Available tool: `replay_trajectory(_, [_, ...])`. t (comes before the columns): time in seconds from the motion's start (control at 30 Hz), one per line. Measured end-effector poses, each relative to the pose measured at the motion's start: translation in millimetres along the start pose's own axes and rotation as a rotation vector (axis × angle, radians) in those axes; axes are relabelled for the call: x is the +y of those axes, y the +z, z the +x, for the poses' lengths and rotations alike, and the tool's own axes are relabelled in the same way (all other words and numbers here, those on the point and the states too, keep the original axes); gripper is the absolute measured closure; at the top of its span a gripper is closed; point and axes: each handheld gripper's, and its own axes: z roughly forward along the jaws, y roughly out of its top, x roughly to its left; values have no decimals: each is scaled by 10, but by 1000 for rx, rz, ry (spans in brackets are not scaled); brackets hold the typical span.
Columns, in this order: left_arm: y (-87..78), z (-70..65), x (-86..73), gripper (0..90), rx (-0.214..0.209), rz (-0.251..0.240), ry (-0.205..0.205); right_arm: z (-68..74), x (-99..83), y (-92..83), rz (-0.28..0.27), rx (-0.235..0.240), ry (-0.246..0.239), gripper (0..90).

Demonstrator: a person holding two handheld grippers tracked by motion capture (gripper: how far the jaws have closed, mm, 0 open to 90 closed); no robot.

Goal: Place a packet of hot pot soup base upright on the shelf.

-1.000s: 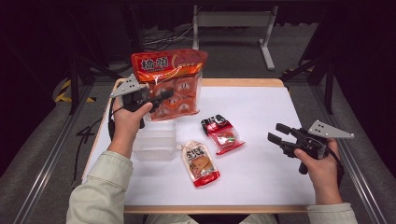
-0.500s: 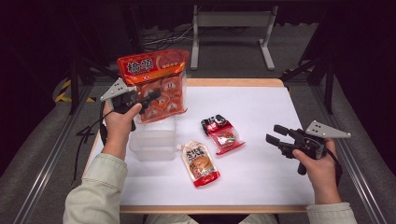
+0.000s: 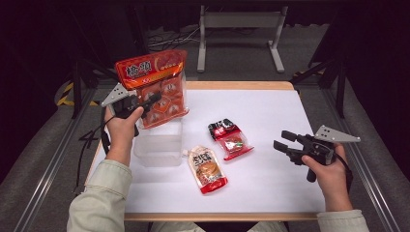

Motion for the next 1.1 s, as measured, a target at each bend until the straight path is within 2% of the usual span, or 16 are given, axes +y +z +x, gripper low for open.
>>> replay_trajectory(0.07, [-1, -18, -18, 707, 19, 11, 12, -4, -5, 2, 1, 1, 1, 424])
replay_trajectory(0.17, [5, -48, -62, 706, 46, 40, 52, -2, -10, 3, 5, 4, 3, 423])
replay_trajectory(0.37, [-13, -47, -114, 706, 56, 20, 52, -1, -18, 15, 11, 8, 10, 418])
replay_trajectory(0.5, [-35, -21, -148, 705, 92, -4, 23, 4, -29, 33, 18, 15, 12, 416])
replay_trajectory(0.57, [-37, -26, -153, 705, 118, -10, 21, 6, -29, 36, 19, 21, 12, 416])
replay_trajectory(0.6, [-37, -26, -153, 705, 118, -10, 21, 6, -29, 36, 19, 21, 12, 416])
replay_trajectory(0.73, [-6, -34, -172, 705, 136, 28, 51, 5, -35, 44, 20, 26, 12, 415])
replay_trajectory(0.77, [-2, -34, -178, 705, 139, 42, 53, 7, -36, 46, 21, 26, 14, 414])
replay_trajectory(0.87, [9, -39, -175, 705, 149, 37, 46, 10, -36, 46, 19, 32, 13, 413])
replay_trajectory(0.93, [23, -43, -169, 705, 168, 58, 43, 13, -35, 48, 19, 35, 13, 411])
replay_trajectory(1.03, [72, -58, -170, 705, 200, 116, 54, 17, -35, 52, 21, 39, 11, 410])
replay_trajectory(1.07, [94, -63, -165, 705, 205, 123, 62, 17, -35, 54, 21, 40, 10, 410])
replay_trajectory(1.1, [106, -65, -164, 705, 194, 121, 54, 18, -36, 57, 21, 42, 9, 410])
